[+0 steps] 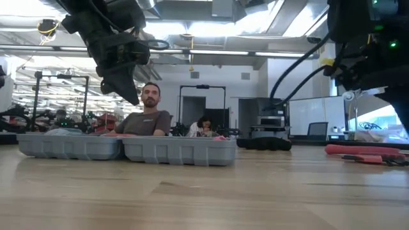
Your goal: Prefit tool cases
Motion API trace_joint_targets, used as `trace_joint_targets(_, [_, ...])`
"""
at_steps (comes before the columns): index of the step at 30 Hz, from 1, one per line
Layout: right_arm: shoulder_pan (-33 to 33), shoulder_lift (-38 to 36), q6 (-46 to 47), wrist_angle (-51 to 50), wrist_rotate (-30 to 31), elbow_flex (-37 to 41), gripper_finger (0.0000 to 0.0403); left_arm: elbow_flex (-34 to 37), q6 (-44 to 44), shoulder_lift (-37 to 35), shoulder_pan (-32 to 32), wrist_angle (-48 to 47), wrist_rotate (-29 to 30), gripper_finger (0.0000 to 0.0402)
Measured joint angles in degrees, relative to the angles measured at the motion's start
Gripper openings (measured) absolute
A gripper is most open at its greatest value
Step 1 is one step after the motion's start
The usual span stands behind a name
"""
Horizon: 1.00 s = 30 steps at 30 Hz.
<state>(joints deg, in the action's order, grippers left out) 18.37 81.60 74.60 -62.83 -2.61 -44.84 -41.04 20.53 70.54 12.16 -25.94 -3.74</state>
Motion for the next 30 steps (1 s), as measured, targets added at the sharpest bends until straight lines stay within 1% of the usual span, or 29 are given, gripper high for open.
trace_joint_targets(3, [0.0,0.0,-2.2,3.0,-1.7,1.0,0.0181,0.0,0.4,0.1,0.0,-0.1,0.6,0.0])
trace_joint_targets(5, [0.0,0.0,-3.1,5.7,-3.0,1.8,0.0201,0.0,0.5,0.1,0.0,0.0,0.7,0.0])
trace_joint_targets(7, [0.0,0.0,-2.9,6.6,-3.1,3.1,0.021,0.0,1.2,0.1,0.0,0.0,1.5,0.0])
trace_joint_targets(10, [0.0,0.0,-1.7,8.0,-3.0,5.5,0.0207,0.0,2.2,0.1,0.0,0.1,2.1,0.0])
trace_joint_targets(12, [0.0,0.0,-1.4,8.7,-3.1,7.5,0.0192,0.0,2.5,0.1,0.0,0.0,2.5,0.0])
trace_joint_targets(16, [-0.1,-0.4,-1.5,12.9,-6.1,10.5,0.0146,0.0,4.2,0.1,0.0,0.0,2.5,0.0])
trace_joint_targets(20, [0.0,-0.3,-3.8,14.4,-4.9,10.7,0.0105,0.0,5.5,0.1,0.0,0.0,2.5,0.0])
trace_joint_targets(22, [-0.5,-0.2,-4.7,14.3,-4.2,10.7,0.0072,0.0,6.0,0.1,0.0,-0.1,2.5,0.0])
trace_joint_targets(24, [-0.7,-0.1,-5.5,13.8,-3.9,10.6,0.0026,0.0,6.5,0.1,0.0,0.0,2.5,0.0])
trace_joint_targets(25, [-0.7,-0.2,-6.1,13.6,-3.6,10.6,0.0018,0.0,6.8,0.1,-0.1,0.0,2.5,0.0])
trace_joint_targets(28, [-0.7,-0.5,-9.4,12.5,-3.3,10.0,0.002,0.0,7.2,-0.6,-0.1,-0.1,1.8,0.0])
trace_joint_targets(30, [-0.7,-0.4,-11.8,10.8,-2.4,8.9,0.0014,0.0,5.9,-2.0,-0.1,-0.3,1.1,0.0])
